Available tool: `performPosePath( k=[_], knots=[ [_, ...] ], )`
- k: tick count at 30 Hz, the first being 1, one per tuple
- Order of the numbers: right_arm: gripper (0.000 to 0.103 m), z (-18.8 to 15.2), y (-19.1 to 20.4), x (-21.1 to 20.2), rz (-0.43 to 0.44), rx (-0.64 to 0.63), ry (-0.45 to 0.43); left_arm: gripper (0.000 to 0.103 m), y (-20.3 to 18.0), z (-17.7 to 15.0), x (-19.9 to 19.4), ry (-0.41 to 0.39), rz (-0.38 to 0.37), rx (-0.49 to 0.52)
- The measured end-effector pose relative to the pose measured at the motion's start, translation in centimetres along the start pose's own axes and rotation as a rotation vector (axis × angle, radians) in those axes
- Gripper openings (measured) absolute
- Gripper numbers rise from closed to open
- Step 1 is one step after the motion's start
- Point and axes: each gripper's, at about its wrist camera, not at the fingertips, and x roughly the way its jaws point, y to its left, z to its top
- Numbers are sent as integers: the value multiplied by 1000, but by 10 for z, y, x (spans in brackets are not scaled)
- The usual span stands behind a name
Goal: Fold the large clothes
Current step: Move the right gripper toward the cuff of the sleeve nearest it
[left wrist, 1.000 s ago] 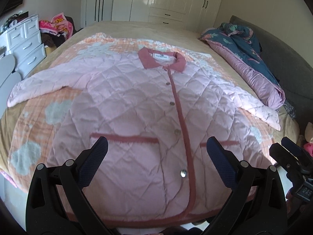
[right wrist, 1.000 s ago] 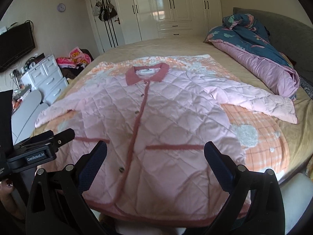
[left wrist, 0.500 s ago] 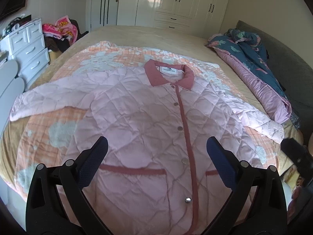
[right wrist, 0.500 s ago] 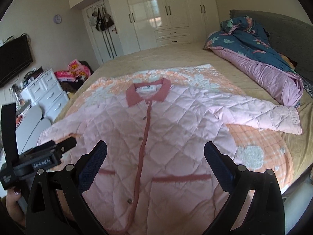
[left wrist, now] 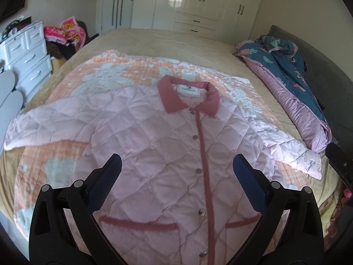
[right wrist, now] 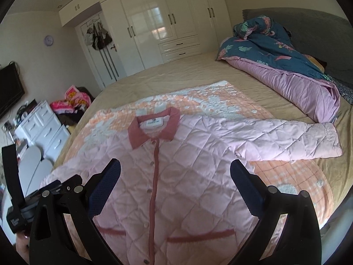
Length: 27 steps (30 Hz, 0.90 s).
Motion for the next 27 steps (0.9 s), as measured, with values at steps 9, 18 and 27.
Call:
performPosePath(
  k=[9,18,27],
  knots=[
    [99,36,-24,42,-31,99,-20,95,-25,23,38,30,4,33],
    [99,61,-74,82,-164,177,-62,95,-41,37,83,66,4,31],
    [99,51,-156,112,-315,283,-55,95,-60,34,125,113,18,46]
  ],
)
